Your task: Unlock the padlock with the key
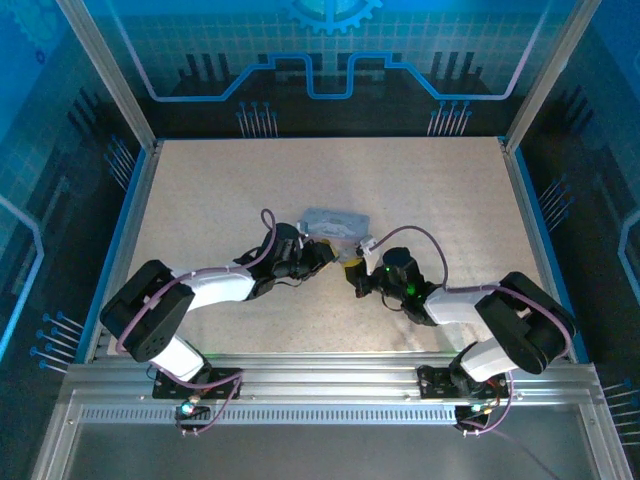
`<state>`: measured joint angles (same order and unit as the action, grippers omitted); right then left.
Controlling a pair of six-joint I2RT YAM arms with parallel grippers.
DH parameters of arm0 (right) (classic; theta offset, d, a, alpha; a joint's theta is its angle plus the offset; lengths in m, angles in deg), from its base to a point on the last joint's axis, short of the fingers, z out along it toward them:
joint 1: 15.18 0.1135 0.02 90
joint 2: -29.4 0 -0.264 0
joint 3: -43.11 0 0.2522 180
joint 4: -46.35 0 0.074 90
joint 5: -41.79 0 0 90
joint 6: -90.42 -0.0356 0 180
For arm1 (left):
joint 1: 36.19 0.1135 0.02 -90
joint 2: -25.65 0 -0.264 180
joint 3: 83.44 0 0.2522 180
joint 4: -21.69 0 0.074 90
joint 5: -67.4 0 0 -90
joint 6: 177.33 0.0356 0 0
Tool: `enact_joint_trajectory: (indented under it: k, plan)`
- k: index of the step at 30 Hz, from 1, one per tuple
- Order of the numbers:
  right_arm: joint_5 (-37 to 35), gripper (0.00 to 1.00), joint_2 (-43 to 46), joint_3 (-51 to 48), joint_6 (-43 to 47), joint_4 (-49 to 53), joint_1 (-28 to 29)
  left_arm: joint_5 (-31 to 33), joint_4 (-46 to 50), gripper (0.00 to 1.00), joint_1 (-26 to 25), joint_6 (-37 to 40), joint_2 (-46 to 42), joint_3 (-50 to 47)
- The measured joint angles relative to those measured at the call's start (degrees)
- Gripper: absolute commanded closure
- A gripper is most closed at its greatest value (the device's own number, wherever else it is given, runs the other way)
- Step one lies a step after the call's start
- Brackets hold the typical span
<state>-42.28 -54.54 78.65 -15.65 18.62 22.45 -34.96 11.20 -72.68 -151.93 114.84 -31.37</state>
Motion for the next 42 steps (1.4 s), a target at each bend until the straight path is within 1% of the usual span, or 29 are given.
enact_joint_trajectory:
  k: [11,25,42]
  plan:
    - [3.3,0.99,-0.1,0.1,-0.4,-0.1,-1.4,0.1,1.6,0.83,0.0,1.4,-0.6,0.0]
    - [3.3,1.00,2.1,0.2,0.0,3.0,-1.4,0.1,4.7,0.83,-0.2,3.6,-1.3,0.7]
    - [3.6,1.00,0.0,2.4,0.1,3.4,-1.3,1.1,5.0,0.83,-0.1,3.6,-1.3,0.9]
